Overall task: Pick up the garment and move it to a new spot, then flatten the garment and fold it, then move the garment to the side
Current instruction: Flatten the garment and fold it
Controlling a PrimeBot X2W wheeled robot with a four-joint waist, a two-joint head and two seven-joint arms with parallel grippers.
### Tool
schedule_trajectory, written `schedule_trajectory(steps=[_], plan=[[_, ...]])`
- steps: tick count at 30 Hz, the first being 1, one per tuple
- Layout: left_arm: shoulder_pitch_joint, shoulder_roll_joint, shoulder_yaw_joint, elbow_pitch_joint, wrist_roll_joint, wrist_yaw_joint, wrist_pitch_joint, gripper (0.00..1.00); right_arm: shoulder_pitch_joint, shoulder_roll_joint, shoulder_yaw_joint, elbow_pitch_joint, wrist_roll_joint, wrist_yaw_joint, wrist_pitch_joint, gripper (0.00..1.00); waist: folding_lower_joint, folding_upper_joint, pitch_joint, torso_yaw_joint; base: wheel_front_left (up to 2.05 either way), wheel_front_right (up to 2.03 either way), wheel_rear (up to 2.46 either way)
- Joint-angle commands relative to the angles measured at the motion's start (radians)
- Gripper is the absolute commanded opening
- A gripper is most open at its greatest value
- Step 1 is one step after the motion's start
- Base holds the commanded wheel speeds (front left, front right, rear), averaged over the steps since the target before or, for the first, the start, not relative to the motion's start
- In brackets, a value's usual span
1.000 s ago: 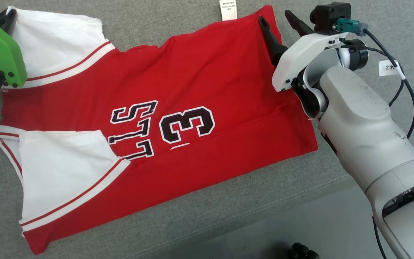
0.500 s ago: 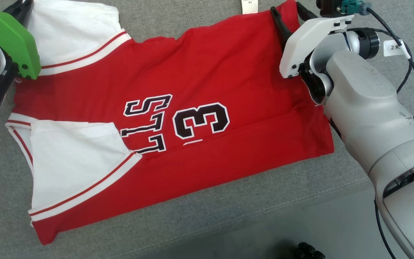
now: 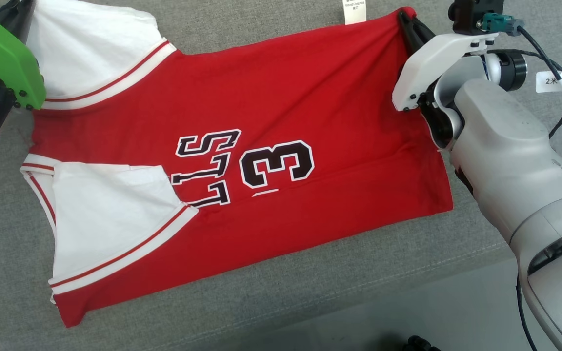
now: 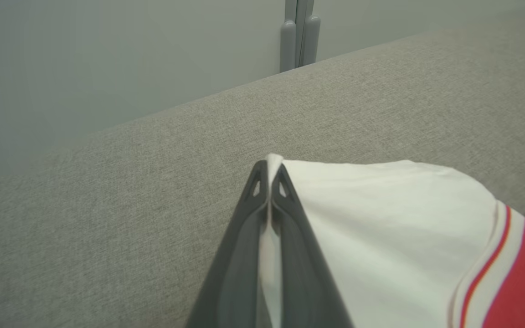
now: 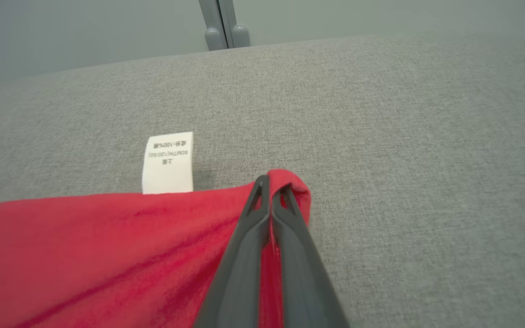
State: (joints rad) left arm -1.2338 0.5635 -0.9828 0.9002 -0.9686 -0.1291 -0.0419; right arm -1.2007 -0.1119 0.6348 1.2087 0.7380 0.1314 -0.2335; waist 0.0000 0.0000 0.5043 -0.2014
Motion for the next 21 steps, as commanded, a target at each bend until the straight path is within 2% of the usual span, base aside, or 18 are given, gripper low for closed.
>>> schedule_trajectory(steps=[1, 7, 14, 21], plan=[[0.020, 0.013, -0.002, -0.002, -0.012, -0.001, -0.010, 0.00, 0.014, -0.009, 0.007, -0.009, 0.008, -0.001, -0.008, 0.00, 0.0000, 0.0000, -0.004, 0.003, 0.00, 0.00, 0.00], [0.048, 0.022, -0.012, -0.043, -0.036, -0.001, -0.068, 0.00, 0.068, -0.049, 0.047, -0.093, 0.079, -0.001, -0.013, 0.00, 0.0000, 0.0000, -0.024, 0.020, 0.00, 0.00, 0.00], [0.091, 0.056, -0.031, -0.138, -0.048, -0.001, -0.146, 0.00, 0.157, -0.135, 0.131, -0.257, 0.203, -0.001, -0.012, 0.00, 0.0000, 0.0000, -0.063, 0.047, 0.00, 0.00, 0.00], [0.161, 0.116, -0.033, -0.278, -0.044, -0.001, -0.195, 0.00, 0.227, -0.273, 0.251, -0.450, 0.346, -0.001, -0.008, 0.00, 0.0000, 0.0000, -0.096, 0.069, 0.00, 0.00, 0.00]])
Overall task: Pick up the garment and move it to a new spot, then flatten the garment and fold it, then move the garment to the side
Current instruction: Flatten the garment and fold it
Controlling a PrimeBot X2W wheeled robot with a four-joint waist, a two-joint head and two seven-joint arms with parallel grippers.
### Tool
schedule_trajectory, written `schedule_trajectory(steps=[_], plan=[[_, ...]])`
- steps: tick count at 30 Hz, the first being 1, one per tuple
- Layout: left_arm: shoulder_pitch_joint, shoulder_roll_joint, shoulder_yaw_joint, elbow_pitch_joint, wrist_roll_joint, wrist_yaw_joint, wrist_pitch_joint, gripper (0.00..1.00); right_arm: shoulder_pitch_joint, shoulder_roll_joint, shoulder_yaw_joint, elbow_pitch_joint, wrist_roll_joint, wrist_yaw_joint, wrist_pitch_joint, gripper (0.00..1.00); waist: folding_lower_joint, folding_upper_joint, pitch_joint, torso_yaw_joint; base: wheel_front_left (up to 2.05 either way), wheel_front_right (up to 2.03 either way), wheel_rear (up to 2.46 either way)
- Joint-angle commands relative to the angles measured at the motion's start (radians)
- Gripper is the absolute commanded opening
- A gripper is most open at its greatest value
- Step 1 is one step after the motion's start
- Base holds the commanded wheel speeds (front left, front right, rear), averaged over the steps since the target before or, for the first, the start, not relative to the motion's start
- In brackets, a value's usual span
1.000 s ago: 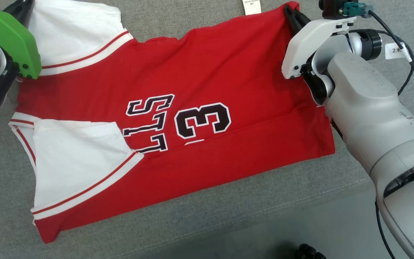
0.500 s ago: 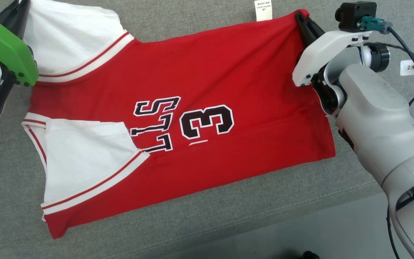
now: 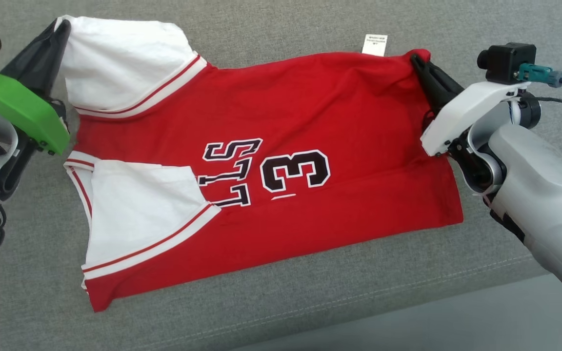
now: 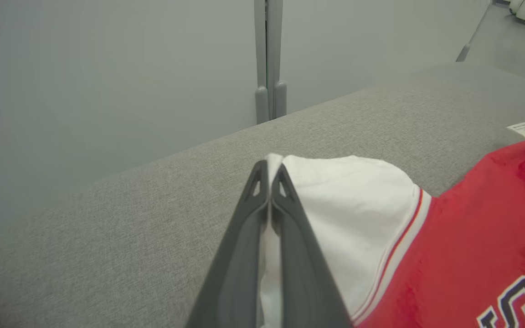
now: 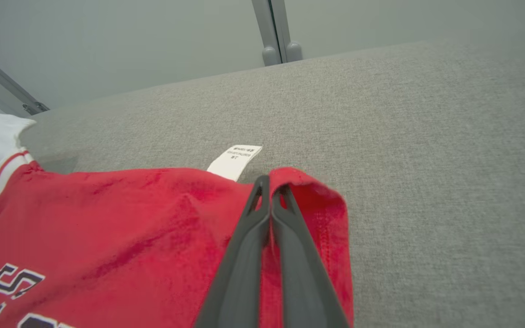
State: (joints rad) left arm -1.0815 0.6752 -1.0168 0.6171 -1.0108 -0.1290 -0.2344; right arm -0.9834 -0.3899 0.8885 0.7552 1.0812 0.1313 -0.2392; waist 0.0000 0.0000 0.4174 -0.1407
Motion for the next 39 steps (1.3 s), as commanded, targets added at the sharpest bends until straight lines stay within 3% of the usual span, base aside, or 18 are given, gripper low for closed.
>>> schedule_trajectory(steps=[1, 7, 13, 21, 29, 39], plan=[[0.023, 0.014, 0.003, -0.017, -0.002, 0.003, -0.007, 0.00, 0.019, -0.017, 0.013, -0.024, 0.023, -0.001, -0.005, 0.00, 0.0000, 0.0000, -0.014, 0.012, 0.00, 0.00, 0.00], [0.116, 0.067, 0.015, -0.167, 0.013, 0.033, -0.023, 0.00, 0.050, -0.123, 0.123, -0.144, 0.105, -0.001, -0.014, 0.00, 0.0000, 0.0000, -0.044, 0.032, 0.00, 0.00, 0.00], [0.237, 0.117, 0.032, -0.307, 0.021, 0.071, -0.031, 0.00, 0.070, -0.215, 0.218, -0.186, 0.142, -0.001, -0.021, 0.00, 0.0000, 0.0000, -0.079, 0.053, 0.00, 0.00, 0.00], [0.386, 0.144, 0.112, -0.424, 0.025, 0.110, -0.031, 0.00, 0.054, -0.249, 0.263, -0.174, 0.133, -0.001, -0.026, 0.00, 0.0000, 0.0000, -0.106, 0.076, 0.00, 0.00, 0.00], [0.542, 0.094, 0.186, -0.478, 0.050, 0.105, -0.031, 0.00, 0.123, -0.295, 0.250, -0.206, 0.147, -0.001, -0.027, 0.00, 0.0000, 0.0000, -0.133, 0.115, 0.00, 0.00, 0.00], [0.653, -0.022, 0.188, -0.374, 0.108, 0.067, -0.030, 0.00, 0.232, -0.329, 0.237, -0.236, 0.200, -0.001, -0.027, 0.00, 0.0000, 0.0000, -0.165, 0.127, 0.00, 0.00, 0.00]])
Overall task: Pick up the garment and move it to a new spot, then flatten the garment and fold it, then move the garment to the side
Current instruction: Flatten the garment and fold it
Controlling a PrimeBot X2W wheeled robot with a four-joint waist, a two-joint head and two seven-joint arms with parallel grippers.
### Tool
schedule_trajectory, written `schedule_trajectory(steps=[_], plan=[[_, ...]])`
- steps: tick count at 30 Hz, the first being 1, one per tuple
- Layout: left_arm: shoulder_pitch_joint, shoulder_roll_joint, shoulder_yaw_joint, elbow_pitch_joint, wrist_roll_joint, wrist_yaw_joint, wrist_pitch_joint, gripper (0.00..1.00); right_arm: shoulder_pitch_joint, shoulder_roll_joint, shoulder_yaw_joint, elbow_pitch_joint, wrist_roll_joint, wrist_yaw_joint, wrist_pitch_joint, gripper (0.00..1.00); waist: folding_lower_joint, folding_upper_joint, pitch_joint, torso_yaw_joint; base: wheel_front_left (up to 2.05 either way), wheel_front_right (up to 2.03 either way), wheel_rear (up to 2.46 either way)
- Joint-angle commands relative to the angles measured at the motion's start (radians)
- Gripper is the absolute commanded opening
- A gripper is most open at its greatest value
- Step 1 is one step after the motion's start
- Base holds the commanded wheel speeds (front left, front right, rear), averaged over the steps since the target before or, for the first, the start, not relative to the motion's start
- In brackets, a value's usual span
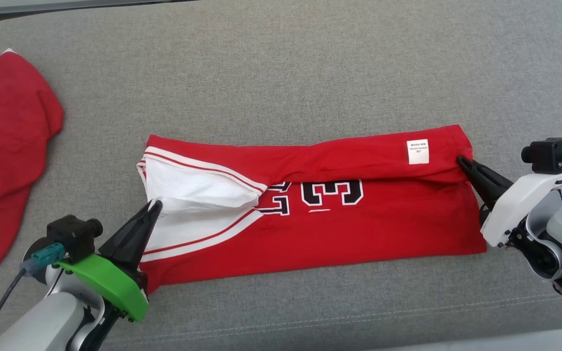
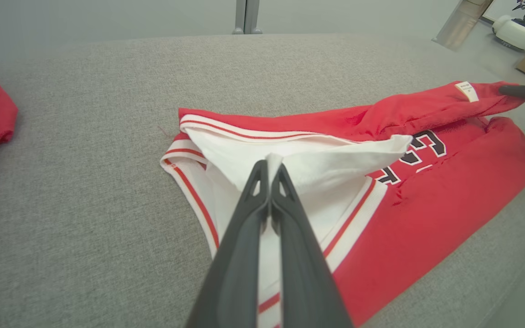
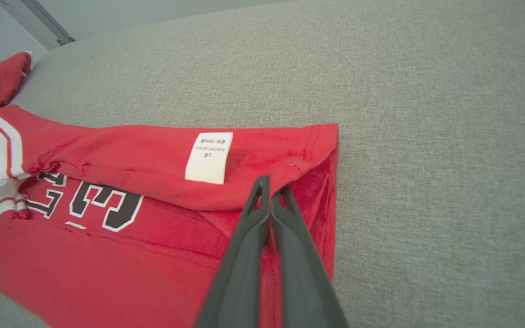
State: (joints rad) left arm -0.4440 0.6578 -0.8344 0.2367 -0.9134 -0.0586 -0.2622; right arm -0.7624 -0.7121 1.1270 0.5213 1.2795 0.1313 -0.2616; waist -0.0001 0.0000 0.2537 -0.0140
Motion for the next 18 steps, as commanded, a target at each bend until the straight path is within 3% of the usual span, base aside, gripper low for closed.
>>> schedule_trajectory(steps=[1, 17, 18], plan=[[0.018, -0.010, 0.009, 0.020, 0.025, -0.006, -0.003, 0.00, 0.016, -0.008, -0.005, -0.003, 0.001, -0.001, -0.005, 0.00, 0.0001, 0.0000, -0.001, -0.001, 0.00, 0.00, 0.00], [0.086, -0.155, 0.087, 0.195, 0.094, -0.053, -0.003, 0.00, 0.077, 0.027, -0.048, 0.037, -0.047, -0.001, -0.005, 0.00, 0.0001, 0.0000, -0.009, 0.003, 0.00, 0.00, 0.00], [0.087, -0.162, 0.094, 0.205, 0.101, -0.055, -0.003, 0.30, 0.080, 0.031, -0.048, 0.041, -0.047, -0.001, -0.005, 0.00, 0.0001, 0.0000, -0.011, 0.003, 0.00, 0.00, 0.00]])
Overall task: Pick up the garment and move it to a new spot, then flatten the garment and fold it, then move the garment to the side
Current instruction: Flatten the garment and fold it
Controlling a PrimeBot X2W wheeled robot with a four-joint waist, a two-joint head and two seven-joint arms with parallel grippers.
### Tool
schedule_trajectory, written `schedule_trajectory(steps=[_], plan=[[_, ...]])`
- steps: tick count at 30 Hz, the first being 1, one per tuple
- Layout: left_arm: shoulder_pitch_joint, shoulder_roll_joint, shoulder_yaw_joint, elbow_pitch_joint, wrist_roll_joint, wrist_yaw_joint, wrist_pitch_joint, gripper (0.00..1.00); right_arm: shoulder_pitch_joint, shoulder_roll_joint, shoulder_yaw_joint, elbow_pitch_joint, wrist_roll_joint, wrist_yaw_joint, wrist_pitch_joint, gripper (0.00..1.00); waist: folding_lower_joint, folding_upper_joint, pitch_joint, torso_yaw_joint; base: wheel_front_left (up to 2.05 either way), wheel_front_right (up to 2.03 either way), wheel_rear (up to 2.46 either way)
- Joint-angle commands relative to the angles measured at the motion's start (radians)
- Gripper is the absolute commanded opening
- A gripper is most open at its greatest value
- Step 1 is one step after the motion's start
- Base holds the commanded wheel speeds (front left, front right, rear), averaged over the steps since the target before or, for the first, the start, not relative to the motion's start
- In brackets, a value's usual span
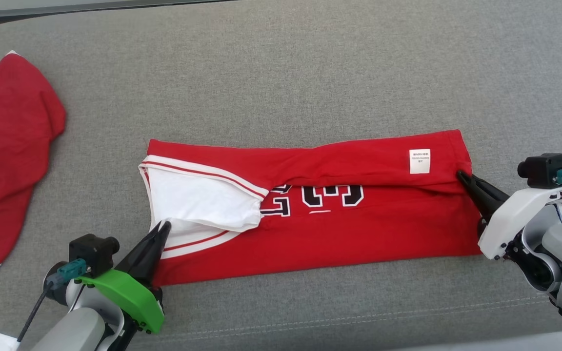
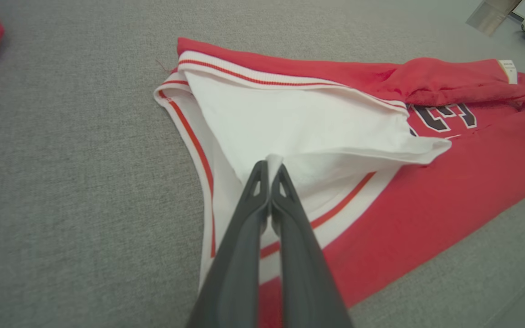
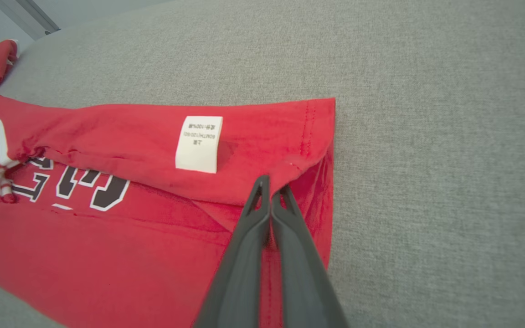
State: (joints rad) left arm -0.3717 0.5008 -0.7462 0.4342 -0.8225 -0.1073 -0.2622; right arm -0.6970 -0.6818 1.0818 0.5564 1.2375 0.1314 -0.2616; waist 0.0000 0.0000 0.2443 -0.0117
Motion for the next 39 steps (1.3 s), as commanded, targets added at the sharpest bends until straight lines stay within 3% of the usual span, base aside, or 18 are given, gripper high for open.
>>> schedule_trajectory(steps=[1, 2, 3, 8, 14, 26, 39], plan=[[0.015, -0.013, 0.012, 0.014, 0.017, -0.006, -0.003, 0.60, 0.017, 0.005, -0.005, 0.013, -0.010, -0.001, -0.005, 0.18, 0.0000, 0.0000, -0.004, 0.000, 0.00, 0.00, 0.00], [0.017, -0.021, 0.019, 0.020, 0.024, -0.008, -0.003, 1.00, 0.016, 0.008, -0.010, 0.020, -0.017, -0.001, -0.005, 0.77, 0.0000, 0.0000, -0.005, 0.000, 0.00, 0.00, 0.00], [0.020, -0.029, 0.024, 0.026, 0.030, -0.010, -0.003, 1.00, 0.016, 0.013, -0.016, 0.025, -0.023, -0.001, -0.005, 1.00, 0.0000, 0.0000, -0.007, 0.000, 0.00, 0.00, 0.00], [0.030, -0.050, 0.063, 0.032, 0.058, -0.014, -0.003, 1.00, 0.021, 0.021, -0.024, 0.046, -0.043, -0.001, -0.005, 1.00, 0.0000, 0.0000, -0.013, 0.000, 0.00, 0.00, 0.00], [0.073, -0.081, 0.174, -0.010, 0.119, -0.006, -0.003, 1.00, 0.043, 0.019, -0.083, 0.043, -0.079, -0.001, -0.005, 1.00, 0.0000, 0.0000, -0.021, 0.001, 0.00, 0.00, 0.00], [0.212, -0.207, 0.518, -0.233, 0.359, 0.058, -0.003, 1.00, 0.158, 0.066, -0.340, 0.021, -0.269, -0.001, -0.004, 1.00, 0.0000, 0.0000, -0.049, 0.016, 0.00, 0.00, 0.00], [0.336, -0.315, 0.691, -0.374, 0.599, 0.071, -0.003, 1.00, 0.269, 0.152, -0.564, 0.073, -0.454, -0.001, -0.004, 1.00, 0.0000, 0.0000, -0.097, 0.056, 0.00, 0.00, 0.00]])
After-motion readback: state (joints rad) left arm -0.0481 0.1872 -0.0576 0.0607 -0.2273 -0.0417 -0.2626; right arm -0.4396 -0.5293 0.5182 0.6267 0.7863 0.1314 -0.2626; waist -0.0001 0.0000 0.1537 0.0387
